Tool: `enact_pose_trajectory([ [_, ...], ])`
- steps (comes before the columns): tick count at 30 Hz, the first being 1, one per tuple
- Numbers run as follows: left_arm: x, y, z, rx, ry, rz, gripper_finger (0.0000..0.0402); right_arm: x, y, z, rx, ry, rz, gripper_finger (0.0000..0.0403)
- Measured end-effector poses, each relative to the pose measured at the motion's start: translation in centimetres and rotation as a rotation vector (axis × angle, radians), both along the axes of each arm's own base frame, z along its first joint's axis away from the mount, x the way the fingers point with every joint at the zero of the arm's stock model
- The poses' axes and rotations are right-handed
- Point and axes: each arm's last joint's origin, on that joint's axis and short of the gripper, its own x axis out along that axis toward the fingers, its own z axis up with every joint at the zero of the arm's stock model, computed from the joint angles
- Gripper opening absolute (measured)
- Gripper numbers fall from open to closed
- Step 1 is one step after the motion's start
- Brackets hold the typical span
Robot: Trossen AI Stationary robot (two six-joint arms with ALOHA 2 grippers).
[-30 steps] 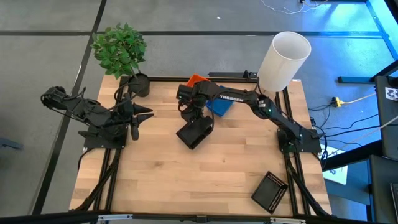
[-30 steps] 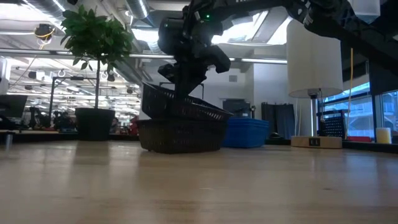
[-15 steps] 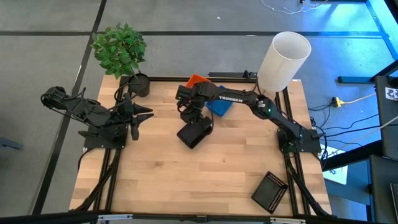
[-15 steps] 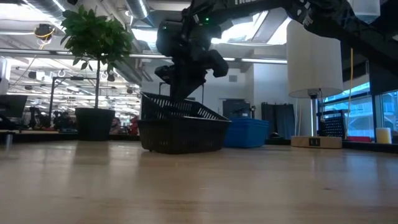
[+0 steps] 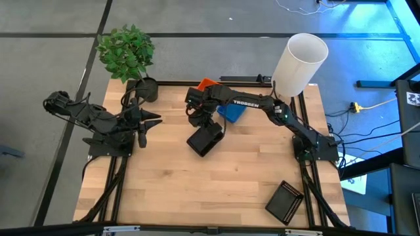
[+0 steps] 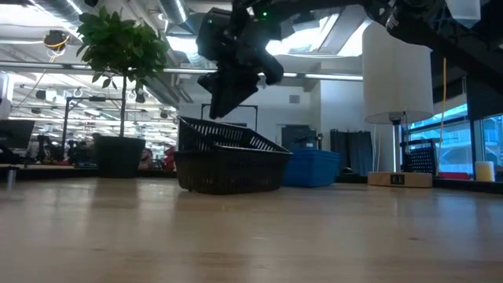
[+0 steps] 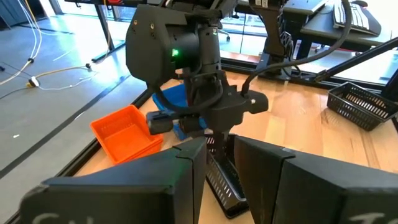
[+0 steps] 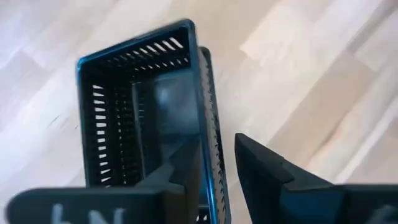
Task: Stack baskets by color
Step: Stack the bottom left black bin on the top black bin, then stack the bottom black bin on the black bins
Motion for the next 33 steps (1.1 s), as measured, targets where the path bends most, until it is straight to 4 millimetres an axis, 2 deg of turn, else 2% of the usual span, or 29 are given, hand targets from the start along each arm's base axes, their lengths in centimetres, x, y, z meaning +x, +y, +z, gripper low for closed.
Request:
enact_pose_trajectory([
  [2,0.0,0.0,0.0,0.0,0.001,0.0,0.0076,-0.1,0.0,0.2,-0.003,0.012,-0.04,0.0081],
  [6,0.0,0.0,0.0,0.001,0.002,0.0,0.0076,-0.2,0.0,0.9,0.027,-0.003,-0.082,0.0013],
  [9,0.0,0.0,0.0,0.0,0.003,0.0,0.0076,0.1,0.1,1.1,0.067,-0.019,-0.139,0.0008],
  [12,0.0,0.0,0.0,0.0,0.003,0.001,0.0076,0.4,0.4,0.2,0.13,-0.027,-0.106,0.0002],
  [19,0.0,0.0,-0.1,0.004,0.01,0.003,0.0076,0.8,0.7,-3.0,0.139,-0.005,-0.076,0.0001],
  [22,0.0,0.0,-0.1,0.006,0.01,0.006,0.0076,1.0,0.6,-3.4,0.127,-0.022,-0.079,0.0001],
  [25,0.0,0.0,-0.1,0.008,0.009,0.011,0.0076,1.2,0.5,-2.1,0.075,-0.055,-0.094,0.0001],
  [29,0.0,0.0,-0.1,0.008,0.01,0.011,0.0076,1.0,0.3,1.2,0.029,-0.106,-0.11,0.0],
  [33,-0.1,0.1,-0.3,0.021,0.037,0.01,0.0076,-0.7,0.6,4.5,0.024,-0.139,-0.13,0.0],
])
